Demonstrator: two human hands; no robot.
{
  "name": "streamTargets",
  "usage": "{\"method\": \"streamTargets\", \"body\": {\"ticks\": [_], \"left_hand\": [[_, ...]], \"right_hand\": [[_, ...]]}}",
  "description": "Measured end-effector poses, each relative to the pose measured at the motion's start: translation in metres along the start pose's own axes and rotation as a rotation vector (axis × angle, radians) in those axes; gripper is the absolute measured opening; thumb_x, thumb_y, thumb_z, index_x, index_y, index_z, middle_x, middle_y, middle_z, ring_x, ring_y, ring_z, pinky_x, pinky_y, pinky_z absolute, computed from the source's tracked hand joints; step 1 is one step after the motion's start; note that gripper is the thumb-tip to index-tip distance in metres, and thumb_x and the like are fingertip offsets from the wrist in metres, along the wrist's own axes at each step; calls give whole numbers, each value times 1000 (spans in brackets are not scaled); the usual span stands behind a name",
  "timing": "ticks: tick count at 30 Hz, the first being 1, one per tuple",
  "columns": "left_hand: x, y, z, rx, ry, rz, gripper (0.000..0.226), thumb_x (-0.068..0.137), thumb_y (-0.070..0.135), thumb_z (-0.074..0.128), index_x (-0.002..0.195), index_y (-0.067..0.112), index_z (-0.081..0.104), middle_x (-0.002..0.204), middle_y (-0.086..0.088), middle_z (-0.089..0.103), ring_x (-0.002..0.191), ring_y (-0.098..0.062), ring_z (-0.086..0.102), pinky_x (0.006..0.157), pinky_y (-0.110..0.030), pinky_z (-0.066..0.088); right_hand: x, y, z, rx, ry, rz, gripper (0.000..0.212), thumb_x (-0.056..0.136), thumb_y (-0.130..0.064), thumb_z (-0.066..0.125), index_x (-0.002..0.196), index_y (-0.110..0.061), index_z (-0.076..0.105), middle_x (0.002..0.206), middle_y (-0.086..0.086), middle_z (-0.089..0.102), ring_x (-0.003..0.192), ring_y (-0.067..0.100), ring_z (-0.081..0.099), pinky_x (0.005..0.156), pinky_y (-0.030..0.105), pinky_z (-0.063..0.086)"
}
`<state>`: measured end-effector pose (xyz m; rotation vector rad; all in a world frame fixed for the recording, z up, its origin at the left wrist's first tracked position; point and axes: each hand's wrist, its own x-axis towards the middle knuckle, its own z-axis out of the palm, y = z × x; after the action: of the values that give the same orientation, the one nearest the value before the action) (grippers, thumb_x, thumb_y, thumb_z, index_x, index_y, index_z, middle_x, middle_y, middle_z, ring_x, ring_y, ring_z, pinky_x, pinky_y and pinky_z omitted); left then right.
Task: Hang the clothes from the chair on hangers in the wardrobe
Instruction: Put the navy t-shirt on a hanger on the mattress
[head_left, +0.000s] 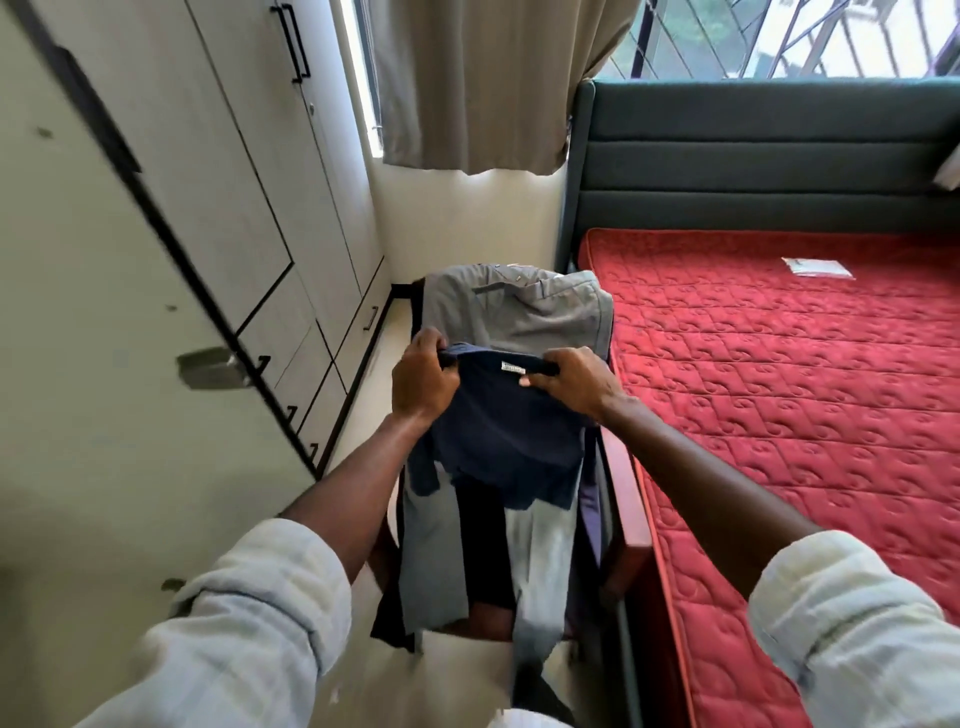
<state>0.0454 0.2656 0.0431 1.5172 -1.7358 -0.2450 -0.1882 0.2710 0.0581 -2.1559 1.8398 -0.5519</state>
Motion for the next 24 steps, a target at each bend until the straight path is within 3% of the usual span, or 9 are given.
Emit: {"method": "streamTargets", "body": {"ticks": [4, 7, 9, 11, 13, 16, 18, 20, 24], "left_hand": [[-64, 22, -51, -225, 133, -86, 20, 75, -6, 48, 86, 10, 44, 79, -3, 50, 71, -19, 45, 63, -24, 36], [-92, 45, -82, -384, 211, -242, 17, 83, -3, 46, 89, 13, 47, 77, 7, 53, 69, -10, 51, 60, -15, 38], [-104, 58, -98, -432, 288, -346, 12, 89, 6, 47, 93, 18, 50, 85, 4, 59, 78, -15, 57, 67, -26, 45], [-114, 71, -113, -404, 380, -426, 9, 91, 14, 49, 97, 14, 55, 98, -5, 63, 90, -24, 60, 78, -36, 48], [-129, 81, -127, -265, 455, -458, 19, 90, 17, 52, 104, 7, 59, 109, -12, 62, 101, -30, 58, 89, -39, 44], [-158, 99, -144, -229, 541, -514, 22, 87, 13, 51, 105, 5, 60, 112, -14, 62, 104, -32, 58, 91, -38, 41], [-184, 118, -151, -367, 562, -562, 22, 85, 6, 46, 103, 5, 59, 107, -12, 65, 96, -30, 60, 79, -33, 43], [-217, 140, -152, -431, 519, -529, 24, 87, 1, 42, 103, 4, 59, 101, -9, 64, 88, -24, 56, 71, -24, 37], [-291, 172, -151, -415, 498, -516, 15, 89, 7, 45, 97, 8, 58, 85, 2, 59, 74, -16, 54, 64, -25, 39]], "right_hand": [[-65, -40, -1, -37, 138, 106, 19, 78, -30, 69, 78, -12, 64, 90, 12, 68, 83, 35, 63, 69, 36, 44], [-104, -68, -13, 295, 318, 213, 11, 75, -14, 64, 65, -13, 58, 73, 6, 62, 70, 27, 58, 61, 30, 37], [-130, -89, -23, 678, 177, 238, 19, 79, -17, 72, 64, -14, 60, 65, 1, 61, 62, 16, 55, 57, 25, 39], [-152, -107, -30, 920, -102, 237, 28, 75, -34, 80, 77, -8, 70, 77, 9, 70, 69, 19, 61, 66, 30, 49], [-177, -118, -40, 896, -305, 258, 53, 62, -51, 85, 84, -4, 72, 88, 14, 73, 78, 26, 65, 76, 39, 53], [-206, -121, -52, 818, -402, 317, 48, 59, -34, 88, 89, -1, 72, 92, 16, 74, 86, 31, 71, 84, 44, 57], [-229, -118, -60, 693, -313, 380, 39, 64, -30, 85, 88, -3, 72, 88, 14, 74, 82, 29, 71, 77, 39, 59], [-258, -111, -66, 498, -62, 385, 32, 73, -36, 76, 84, -6, 70, 89, 12, 71, 82, 29, 67, 69, 33, 50], [-333, -90, -73, 194, 260, 277, 24, 77, -14, 54, 97, -2, 61, 105, 22, 65, 97, 42, 60, 78, 39, 46]]}}
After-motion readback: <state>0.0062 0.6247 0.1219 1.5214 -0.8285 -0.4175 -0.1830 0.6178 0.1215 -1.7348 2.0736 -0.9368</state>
